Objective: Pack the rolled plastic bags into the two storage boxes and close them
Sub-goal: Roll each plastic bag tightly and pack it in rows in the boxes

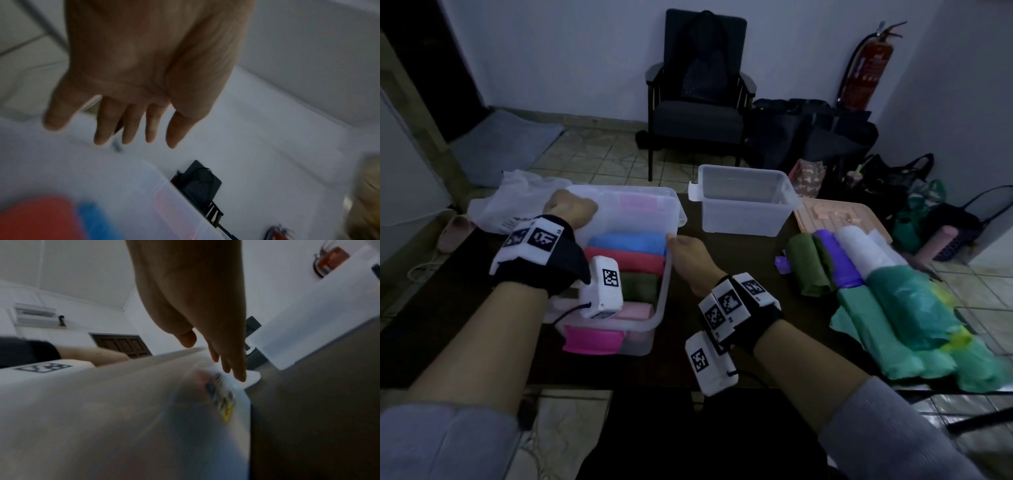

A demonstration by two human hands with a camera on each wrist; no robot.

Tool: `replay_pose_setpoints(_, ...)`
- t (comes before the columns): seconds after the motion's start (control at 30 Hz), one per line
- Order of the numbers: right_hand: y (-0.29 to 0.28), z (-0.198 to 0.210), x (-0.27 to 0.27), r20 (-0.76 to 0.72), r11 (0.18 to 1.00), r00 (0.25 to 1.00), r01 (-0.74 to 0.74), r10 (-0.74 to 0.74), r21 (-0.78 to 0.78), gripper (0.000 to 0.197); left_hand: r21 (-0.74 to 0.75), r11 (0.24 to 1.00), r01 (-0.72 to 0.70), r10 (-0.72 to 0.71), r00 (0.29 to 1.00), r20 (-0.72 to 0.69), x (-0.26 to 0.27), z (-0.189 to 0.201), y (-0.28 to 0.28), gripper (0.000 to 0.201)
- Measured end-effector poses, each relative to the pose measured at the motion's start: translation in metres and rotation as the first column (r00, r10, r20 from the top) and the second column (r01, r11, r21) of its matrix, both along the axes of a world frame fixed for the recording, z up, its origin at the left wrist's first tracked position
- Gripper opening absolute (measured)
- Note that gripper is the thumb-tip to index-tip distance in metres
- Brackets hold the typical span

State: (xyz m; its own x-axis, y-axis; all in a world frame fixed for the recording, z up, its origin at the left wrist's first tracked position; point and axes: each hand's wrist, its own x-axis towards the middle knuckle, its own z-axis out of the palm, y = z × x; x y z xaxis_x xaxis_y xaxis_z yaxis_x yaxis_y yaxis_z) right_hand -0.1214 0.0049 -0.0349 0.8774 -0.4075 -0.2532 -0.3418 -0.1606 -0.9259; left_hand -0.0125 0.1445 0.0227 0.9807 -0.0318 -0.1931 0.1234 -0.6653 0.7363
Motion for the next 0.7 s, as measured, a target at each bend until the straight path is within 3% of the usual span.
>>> replay_pose_setpoints(0.1,-0.039,0.007,-0.009,-0.089,0.935,0.996,-0.043,0.013,-0.351,0.034,0.016,0.988,0.155,-0.155,0.969,0.192,-0.033,0.028,-0.022,0.024)
replay_pose_setpoints(0.2,-0.097,0.007,-0.024,-0.223,0.696,0.966,-0.073,-0.128,-0.715,0.035,-0.019,0.935,0.353,-0.34,0.912,0.227,-0.081,0.039,-0.052,0.022)
replay_pose_setpoints(0.3,-0.147,0.001,-0.044,-0.32,0.529,0.908,-0.138,-0.269,-0.837,0.03,-0.028,0.848,0.529,-0.517,0.839,0.169,-0.123,0.016,-0.086,0.021)
replay_pose_setpoints(0.47,-0.192,-0.029,-0.062,-0.368,0.549,0.81,-0.068,-0.458,-0.833,0.044,0.002,0.725,0.689,-0.684,0.719,-0.12,-0.183,-0.061,-0.113,0.038)
replay_pose_setpoints(0.7,-0.197,-0.041,-0.08,-0.355,0.636,0.794,0.052,-0.494,-0.77,0.052,0.277,0.637,0.719,-0.693,0.692,-0.203,-0.181,-0.119,-0.106,0.064)
